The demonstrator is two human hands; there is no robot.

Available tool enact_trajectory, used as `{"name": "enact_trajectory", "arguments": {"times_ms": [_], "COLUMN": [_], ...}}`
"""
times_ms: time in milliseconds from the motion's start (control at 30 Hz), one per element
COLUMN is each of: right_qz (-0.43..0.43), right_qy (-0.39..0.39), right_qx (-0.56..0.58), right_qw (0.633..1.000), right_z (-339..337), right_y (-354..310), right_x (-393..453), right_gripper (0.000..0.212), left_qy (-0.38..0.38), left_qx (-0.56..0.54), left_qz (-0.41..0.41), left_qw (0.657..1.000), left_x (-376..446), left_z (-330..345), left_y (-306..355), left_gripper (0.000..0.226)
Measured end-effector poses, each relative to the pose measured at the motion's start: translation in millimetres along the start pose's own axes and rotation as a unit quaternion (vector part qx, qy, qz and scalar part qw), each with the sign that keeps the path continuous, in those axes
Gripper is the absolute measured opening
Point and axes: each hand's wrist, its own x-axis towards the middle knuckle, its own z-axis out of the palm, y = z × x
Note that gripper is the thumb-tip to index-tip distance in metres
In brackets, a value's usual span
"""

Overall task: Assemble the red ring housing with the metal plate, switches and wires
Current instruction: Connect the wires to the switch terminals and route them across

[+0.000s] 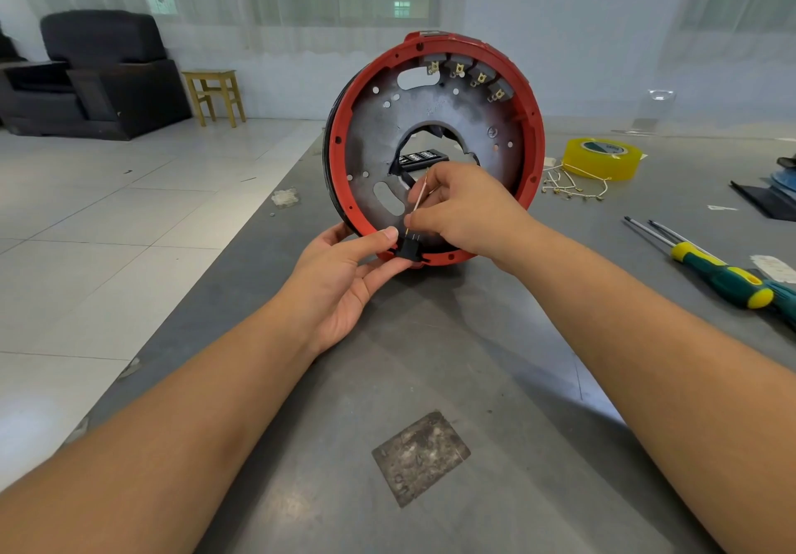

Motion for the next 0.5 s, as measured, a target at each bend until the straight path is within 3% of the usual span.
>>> {"name": "enact_trajectory", "arguments": {"times_ms": [500], "right_qz": [-0.008], "right_qy": [-0.002], "right_qx": [-0.002], "right_qw": [1.000], "right_z": [1.6], "right_y": [3.9], "right_x": [2.6], "right_gripper": [0.015], "left_qy": [0.004], "left_qx": [0.002], "left_qz": [0.006], "left_qw": [1.000], "left_x": [-1.1], "left_z": [0.7], "left_y": [0.4], "left_gripper": [0.054]}}
